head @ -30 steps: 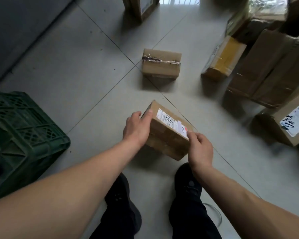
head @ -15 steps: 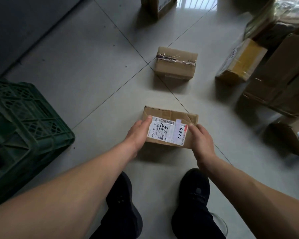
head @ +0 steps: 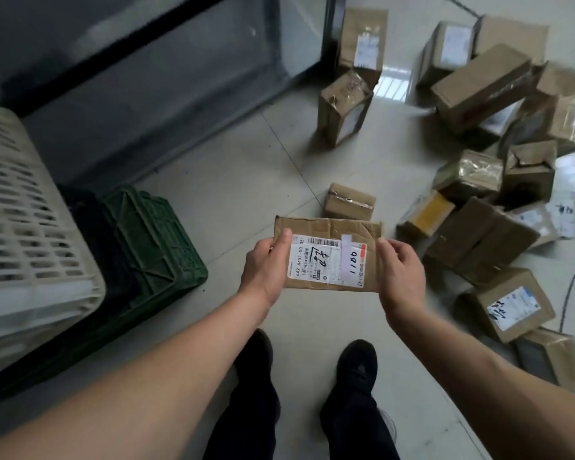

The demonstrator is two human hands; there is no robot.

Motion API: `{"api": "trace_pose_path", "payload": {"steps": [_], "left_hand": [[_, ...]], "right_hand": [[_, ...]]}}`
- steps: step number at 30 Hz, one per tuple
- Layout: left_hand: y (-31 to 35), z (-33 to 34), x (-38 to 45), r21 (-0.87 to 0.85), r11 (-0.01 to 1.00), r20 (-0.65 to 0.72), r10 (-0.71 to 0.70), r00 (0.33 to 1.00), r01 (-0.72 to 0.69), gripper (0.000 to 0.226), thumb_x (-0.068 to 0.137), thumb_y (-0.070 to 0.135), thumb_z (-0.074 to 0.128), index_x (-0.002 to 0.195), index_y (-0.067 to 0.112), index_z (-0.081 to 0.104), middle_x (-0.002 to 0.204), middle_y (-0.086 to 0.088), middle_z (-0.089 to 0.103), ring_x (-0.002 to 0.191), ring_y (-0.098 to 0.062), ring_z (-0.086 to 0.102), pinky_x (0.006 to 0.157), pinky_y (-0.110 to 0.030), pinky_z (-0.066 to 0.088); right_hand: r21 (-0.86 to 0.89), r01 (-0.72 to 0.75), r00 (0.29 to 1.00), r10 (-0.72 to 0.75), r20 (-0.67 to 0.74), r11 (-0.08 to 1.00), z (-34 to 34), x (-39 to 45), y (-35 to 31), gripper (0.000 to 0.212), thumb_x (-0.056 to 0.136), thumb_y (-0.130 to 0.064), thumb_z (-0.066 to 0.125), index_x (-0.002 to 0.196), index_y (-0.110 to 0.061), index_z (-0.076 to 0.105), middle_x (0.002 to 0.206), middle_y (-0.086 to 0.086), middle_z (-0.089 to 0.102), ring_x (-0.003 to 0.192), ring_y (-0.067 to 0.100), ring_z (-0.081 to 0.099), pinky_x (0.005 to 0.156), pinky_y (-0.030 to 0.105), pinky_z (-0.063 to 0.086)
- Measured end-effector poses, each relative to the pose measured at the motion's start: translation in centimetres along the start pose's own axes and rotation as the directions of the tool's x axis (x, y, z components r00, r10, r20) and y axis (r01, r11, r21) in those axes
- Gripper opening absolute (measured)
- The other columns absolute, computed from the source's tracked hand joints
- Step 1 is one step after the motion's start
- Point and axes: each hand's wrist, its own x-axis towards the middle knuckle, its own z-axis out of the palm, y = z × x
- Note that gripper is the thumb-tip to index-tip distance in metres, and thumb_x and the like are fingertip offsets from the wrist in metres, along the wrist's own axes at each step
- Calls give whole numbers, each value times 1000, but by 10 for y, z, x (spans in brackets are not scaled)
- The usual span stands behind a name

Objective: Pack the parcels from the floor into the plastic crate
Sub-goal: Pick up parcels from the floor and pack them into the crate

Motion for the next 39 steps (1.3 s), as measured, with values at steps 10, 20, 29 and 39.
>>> {"api": "trace_pose_path", "payload": {"steps": [10, 20, 29, 39], "left_hand": [[159, -157, -161, -114, 933, -170, 320, 932, -341, 67, 70, 81, 33, 91, 27, 66, 89, 8, 73, 88, -17, 68, 86, -46, 53], [212, -314, -242, -109, 847, -401, 441, 803, -520, 54, 70, 79, 32, 76, 28, 52, 81, 10, 65, 76, -5, 59, 73, -31, 48], [184, -442, -238, -121, 875, -647, 288, 706, -469, 47, 76, 72, 35, 86, 29, 52, 86, 3, 62, 82, -14, 59, 80, -38, 51], [97, -546, -189, -358, 889, -655, -22, 755, -285, 76, 80, 82, 34, 121, 21, 54, 111, 3, 56, 108, -21, 54, 96, -38, 43]], "right_hand": [[34, 273, 962, -274, 21, 961, -10, -164, -230, 21, 96, -27, 61, 110, -11, 64, 90, 5, 68, 73, 14, 66, 61, 28, 50], [117, 488, 850, -501, 163, 865, 63, -298, -352, 24, 98, -32, 57, 115, -16, 60, 100, 11, 66, 85, 23, 69, 67, 35, 58], [142, 521, 740, -529, 417, 841, 185, -369, -388, 26, 95, -27, 62, 116, -13, 61, 96, 5, 68, 82, 17, 69, 63, 31, 59], [-50, 694, 561, -496, 663, 718, 316, -417, -353, 47, 69, -56, 61, 112, -36, 61, 98, -5, 72, 89, 15, 71, 81, 46, 60]]}}
